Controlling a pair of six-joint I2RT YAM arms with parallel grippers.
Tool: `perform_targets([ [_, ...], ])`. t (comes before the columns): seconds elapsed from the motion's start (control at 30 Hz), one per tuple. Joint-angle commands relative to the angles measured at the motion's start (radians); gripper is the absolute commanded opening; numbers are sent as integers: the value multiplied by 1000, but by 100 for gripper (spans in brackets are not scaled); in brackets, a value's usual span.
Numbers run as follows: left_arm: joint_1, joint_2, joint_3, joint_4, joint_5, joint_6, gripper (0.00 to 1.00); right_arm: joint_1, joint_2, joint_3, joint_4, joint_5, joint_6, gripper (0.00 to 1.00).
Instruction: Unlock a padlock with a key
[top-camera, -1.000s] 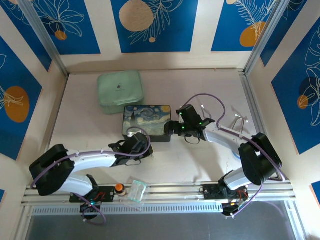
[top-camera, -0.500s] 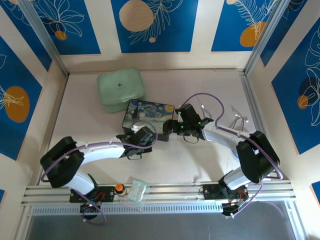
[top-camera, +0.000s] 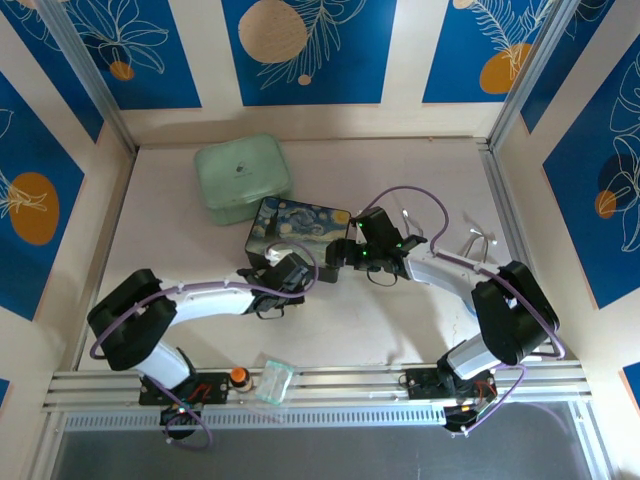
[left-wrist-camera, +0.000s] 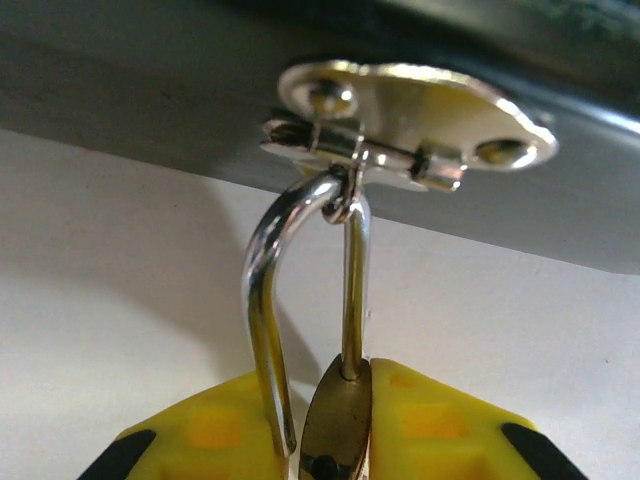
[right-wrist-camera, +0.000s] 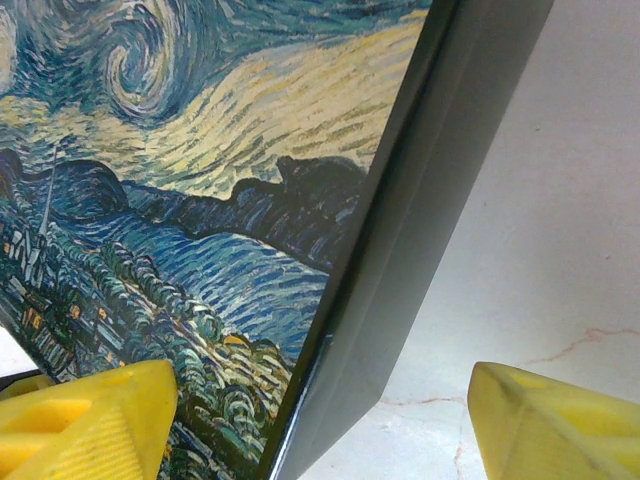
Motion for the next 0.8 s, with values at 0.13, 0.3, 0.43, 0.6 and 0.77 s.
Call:
perform_targets([
  [0.13,-14,41,-16,-72,-35,61,24,-6,53,-37,-100,30,-6,76],
  [0.3,-24,68,-2,-79,-42,59,26,-6,51,-47,-95,25,-2,77],
  [0.43,-34,67,7,-97,-59,57,25,-6,39,-58,-95,25,0,77],
  [0.6,-57,70,52,-194,-109,58,22,-8,24,-67,-103,33,-4,77],
  [0.77,-59,63,70,-288,-153,72,18,-14,13,-70,-105,36,-9,77],
])
